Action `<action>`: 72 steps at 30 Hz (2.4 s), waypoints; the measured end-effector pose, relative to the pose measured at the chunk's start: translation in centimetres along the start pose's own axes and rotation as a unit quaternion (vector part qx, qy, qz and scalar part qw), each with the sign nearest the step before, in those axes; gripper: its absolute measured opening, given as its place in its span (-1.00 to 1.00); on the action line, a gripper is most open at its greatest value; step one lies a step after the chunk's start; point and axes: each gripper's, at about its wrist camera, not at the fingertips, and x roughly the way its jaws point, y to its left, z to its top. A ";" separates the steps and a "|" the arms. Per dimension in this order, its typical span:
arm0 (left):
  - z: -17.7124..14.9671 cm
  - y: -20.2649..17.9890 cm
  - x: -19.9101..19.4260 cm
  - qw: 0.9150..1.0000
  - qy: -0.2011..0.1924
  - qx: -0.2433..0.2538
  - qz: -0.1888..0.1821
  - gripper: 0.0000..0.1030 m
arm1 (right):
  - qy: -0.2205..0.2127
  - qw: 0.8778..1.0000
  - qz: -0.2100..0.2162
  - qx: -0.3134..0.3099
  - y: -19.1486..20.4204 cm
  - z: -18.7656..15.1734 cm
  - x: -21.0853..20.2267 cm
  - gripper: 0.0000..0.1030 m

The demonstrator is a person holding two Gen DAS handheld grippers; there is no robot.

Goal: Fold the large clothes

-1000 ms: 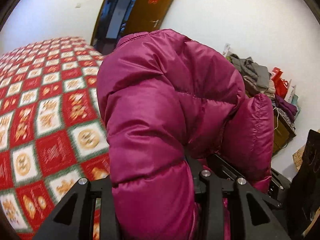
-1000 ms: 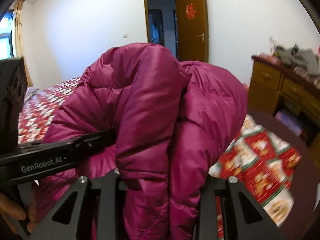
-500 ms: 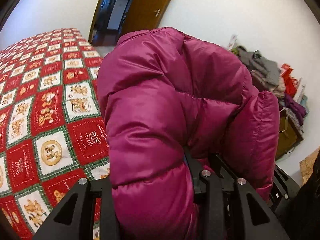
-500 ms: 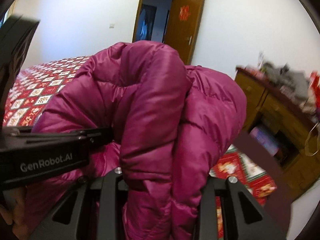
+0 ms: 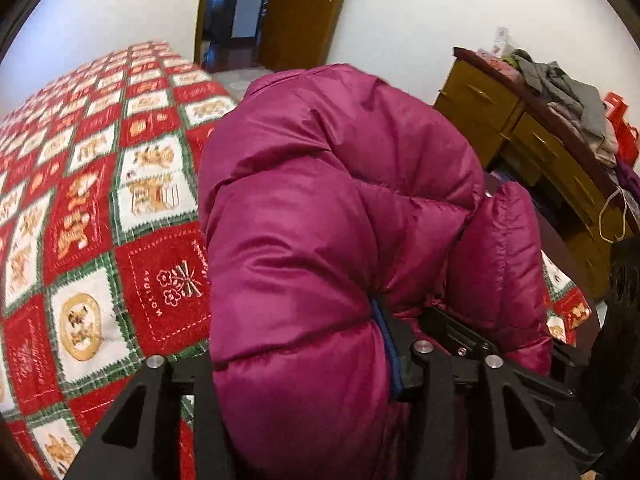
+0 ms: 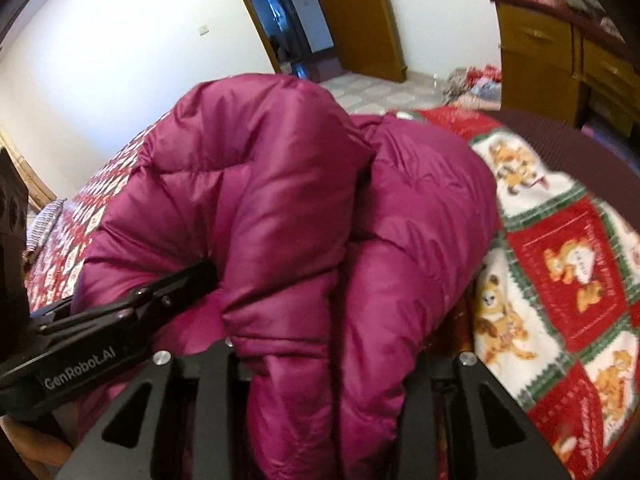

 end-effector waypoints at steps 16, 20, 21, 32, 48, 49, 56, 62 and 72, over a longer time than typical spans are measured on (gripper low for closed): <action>-0.6 1.7 0.7 0.999 0.003 -0.039 -0.024 0.40 | -0.075 0.995 -0.054 0.027 -1.2 -2.0 -6.9 0.22; -0.5 0.7 0.6 1.000 0.001 -0.032 -0.001 0.43 | -0.131 0.984 -0.117 -0.019 1.3 -1.2 -10.6 -0.59; -0.4 0.2 0.6 1.000 0.001 -0.023 0.008 0.46 | -0.134 0.985 -0.110 -0.022 1.8 -0.5 -10.9 -0.59; 0.0 3.6 0.2 0.995 0.024 -0.072 -0.072 0.58 | -0.039 0.989 -0.143 0.010 0.7 -1.2 -2.4 -0.67; -6.0 3.2 -10.9 0.995 -0.077 0.039 0.046 0.58 | -0.119 0.985 -0.128 -0.010 3.3 -5.0 -8.8 0.50; -6.7 2.9 -11.1 0.995 -0.079 0.043 0.047 0.58 | -0.132 0.983 -0.127 -0.014 3.8 -5.9 -10.1 0.60; -9.7 1.4 -12.0 0.995 -0.071 0.048 0.046 0.58 | -0.102 0.986 -0.135 -0.016 4.9 -10.0 -13.0 0.69; -11.6 0.1 -14.9 0.993 -0.107 0.037 0.043 0.58 | -0.093 0.988 -0.122 0.032 3.4 -11.8 -15.9 0.70; -14.8 -3.3 -20.2 0.981 -0.149 0.073 0.101 0.59 | -0.169 0.980 -0.103 0.022 5.1 -14.8 -22.3 0.78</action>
